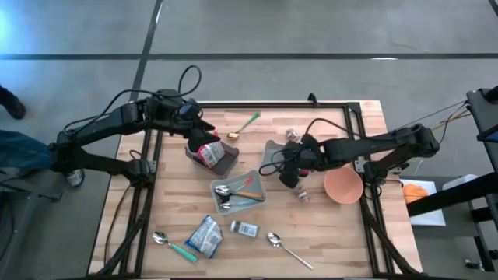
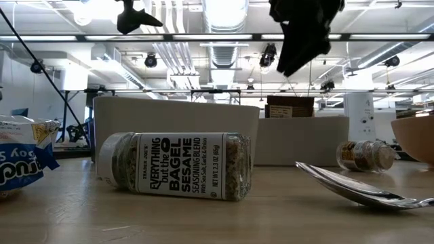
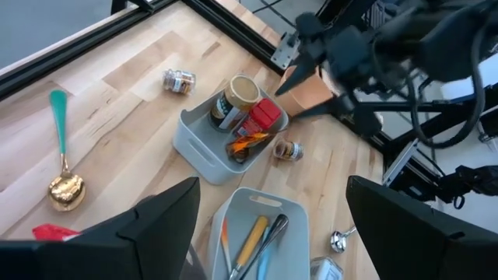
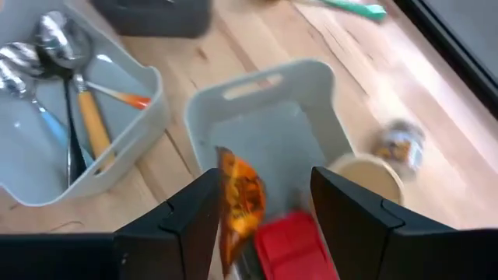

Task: Pick & Place Food Item
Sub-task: Put the bottom brown seasoning bottle into the top gray bin

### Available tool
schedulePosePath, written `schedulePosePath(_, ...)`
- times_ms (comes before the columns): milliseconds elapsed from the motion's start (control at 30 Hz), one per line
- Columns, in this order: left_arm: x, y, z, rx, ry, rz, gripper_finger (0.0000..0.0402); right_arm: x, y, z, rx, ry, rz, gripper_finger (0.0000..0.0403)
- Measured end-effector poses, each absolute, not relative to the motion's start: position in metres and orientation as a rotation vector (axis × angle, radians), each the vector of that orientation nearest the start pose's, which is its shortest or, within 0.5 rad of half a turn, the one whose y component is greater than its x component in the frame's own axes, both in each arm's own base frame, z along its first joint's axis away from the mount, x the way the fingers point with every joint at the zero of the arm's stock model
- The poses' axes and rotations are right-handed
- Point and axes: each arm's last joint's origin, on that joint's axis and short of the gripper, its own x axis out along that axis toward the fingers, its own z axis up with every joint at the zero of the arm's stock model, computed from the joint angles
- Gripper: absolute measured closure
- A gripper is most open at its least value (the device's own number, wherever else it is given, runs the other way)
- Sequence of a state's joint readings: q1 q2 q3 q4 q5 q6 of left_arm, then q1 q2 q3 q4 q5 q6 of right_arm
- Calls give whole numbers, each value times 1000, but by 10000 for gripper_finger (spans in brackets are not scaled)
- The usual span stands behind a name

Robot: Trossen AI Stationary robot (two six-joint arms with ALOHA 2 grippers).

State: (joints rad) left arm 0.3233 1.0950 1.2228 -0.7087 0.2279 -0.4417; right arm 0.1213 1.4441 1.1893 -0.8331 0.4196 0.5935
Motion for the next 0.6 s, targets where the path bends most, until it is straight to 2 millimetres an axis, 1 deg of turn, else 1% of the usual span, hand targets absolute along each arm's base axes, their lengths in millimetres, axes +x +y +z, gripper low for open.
schedulePosePath(133,205,62,375,-568,553,213,73,274,27,288,329,965,-645,204)
schedulePosePath(300,204,62,374,-545,559,207,73,262,42,292,503,992,-748,204)
schedulePosePath(467,204,62,374,-516,562,197,73,257,62,299,638,957,-778,204)
schedulePosePath(600,204,61,374,-507,563,183,73,252,78,298,671,951,-774,204)
